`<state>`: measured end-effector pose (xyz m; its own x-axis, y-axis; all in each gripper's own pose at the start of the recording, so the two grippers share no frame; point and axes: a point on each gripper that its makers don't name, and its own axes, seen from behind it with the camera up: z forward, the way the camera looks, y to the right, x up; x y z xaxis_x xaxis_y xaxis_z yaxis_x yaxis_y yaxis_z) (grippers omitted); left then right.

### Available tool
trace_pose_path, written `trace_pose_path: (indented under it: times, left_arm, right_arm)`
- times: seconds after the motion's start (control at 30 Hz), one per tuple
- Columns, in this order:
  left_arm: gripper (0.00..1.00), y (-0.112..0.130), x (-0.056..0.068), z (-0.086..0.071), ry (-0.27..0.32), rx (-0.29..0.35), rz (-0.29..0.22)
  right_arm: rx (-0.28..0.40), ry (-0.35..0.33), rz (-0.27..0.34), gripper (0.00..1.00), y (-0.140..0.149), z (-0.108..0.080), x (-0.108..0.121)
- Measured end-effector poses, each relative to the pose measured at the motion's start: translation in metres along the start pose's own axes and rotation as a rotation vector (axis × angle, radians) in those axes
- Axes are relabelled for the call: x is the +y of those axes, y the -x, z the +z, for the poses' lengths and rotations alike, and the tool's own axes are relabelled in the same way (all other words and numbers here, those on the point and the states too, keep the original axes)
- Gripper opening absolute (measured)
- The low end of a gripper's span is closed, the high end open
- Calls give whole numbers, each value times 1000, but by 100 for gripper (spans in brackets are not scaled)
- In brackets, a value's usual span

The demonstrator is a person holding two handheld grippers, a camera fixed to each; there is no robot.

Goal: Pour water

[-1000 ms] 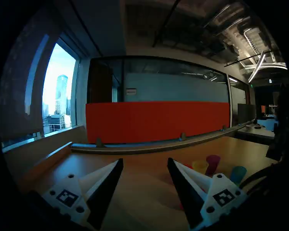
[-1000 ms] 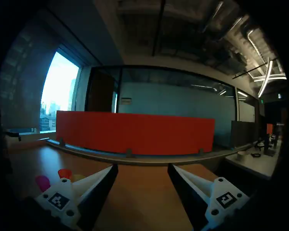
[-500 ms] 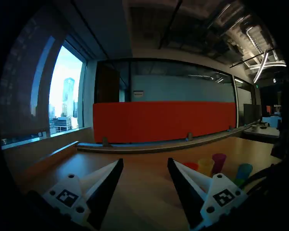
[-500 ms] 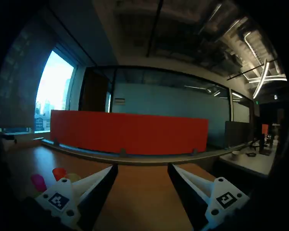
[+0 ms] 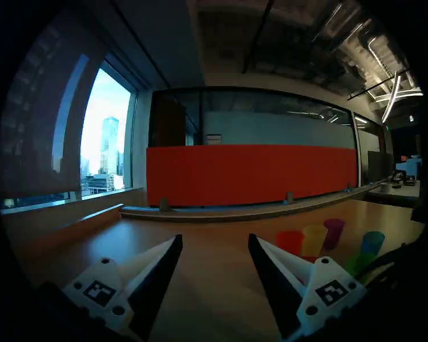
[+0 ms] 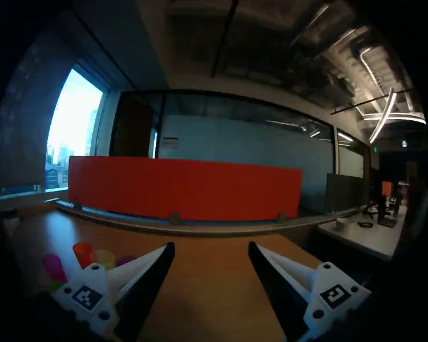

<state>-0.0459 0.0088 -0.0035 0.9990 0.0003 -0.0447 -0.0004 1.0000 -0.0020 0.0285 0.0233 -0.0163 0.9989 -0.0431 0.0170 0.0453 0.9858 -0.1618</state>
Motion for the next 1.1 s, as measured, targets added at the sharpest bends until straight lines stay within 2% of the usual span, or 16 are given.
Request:
trace_pose_path:
  times: [0.27,0.57,0.87,1.1]
  left_arm:
    - [85,1,-9,-2,-28,30,-48]
    - [84,13,-5,-3,-33,15,-24]
    - [85,26,-9,-1,-40,-9,-39]
    - [84,29,-6,-1,-36,-11,-38]
  right_arm:
    - [-12,2,8,99,-1,0,-8]
    - [-20,6,-7,99,-1,1,-11]
    - [-26,5,2,99,-1,1,-9]
    - [-28,5,1,99,0,2,-9]
